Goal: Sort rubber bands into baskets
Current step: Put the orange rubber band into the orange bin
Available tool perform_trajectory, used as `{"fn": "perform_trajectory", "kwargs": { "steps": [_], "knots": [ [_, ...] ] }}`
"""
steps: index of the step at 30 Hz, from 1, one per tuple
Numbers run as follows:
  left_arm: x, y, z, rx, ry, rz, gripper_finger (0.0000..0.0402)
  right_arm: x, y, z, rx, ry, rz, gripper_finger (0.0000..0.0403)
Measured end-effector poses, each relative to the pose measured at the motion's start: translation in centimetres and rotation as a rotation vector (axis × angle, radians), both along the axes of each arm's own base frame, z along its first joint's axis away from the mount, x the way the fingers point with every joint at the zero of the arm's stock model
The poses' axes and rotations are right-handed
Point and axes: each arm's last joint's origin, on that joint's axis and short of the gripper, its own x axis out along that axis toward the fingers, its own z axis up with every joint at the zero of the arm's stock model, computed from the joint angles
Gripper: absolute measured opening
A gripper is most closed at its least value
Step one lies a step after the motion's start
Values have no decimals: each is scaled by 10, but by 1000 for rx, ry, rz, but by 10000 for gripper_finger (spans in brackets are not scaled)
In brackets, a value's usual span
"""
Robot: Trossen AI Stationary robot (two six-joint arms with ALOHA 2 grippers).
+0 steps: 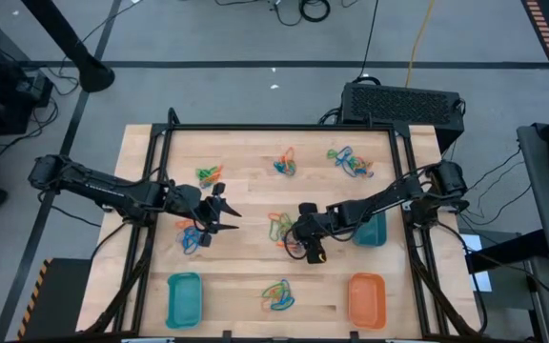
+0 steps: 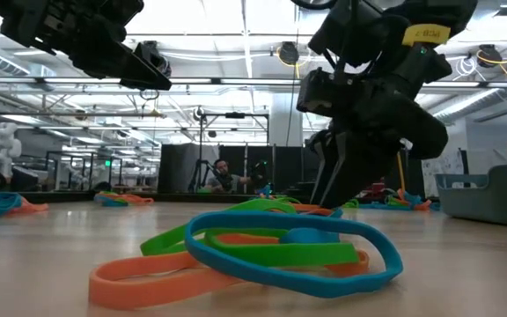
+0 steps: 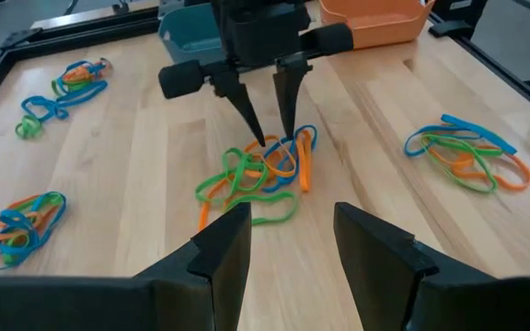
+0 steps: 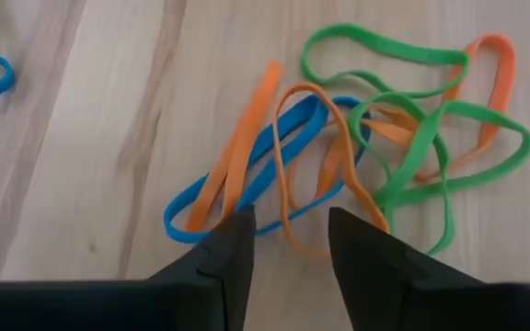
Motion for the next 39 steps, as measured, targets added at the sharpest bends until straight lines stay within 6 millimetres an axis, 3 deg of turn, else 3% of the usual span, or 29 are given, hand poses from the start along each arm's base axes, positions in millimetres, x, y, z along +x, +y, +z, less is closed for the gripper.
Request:
{"fn": "perform_trajectory", "kwargs": {
  "steps": [10,24,32,39],
  "knots": [
    [0,0,0,-22,7,11,164,1,-5,0,-24,-2,14,90],
    [-3,0,-2,-15,39,11,164,1,-4,0,23,1,43,7],
    [-15,2,7,-12,21,12,164,1,-4,2,36,-6,21,1],
    [-29,5,15,-6,-2,26,164,-2,-5,21,46,-70,20,0]
  ]
}}
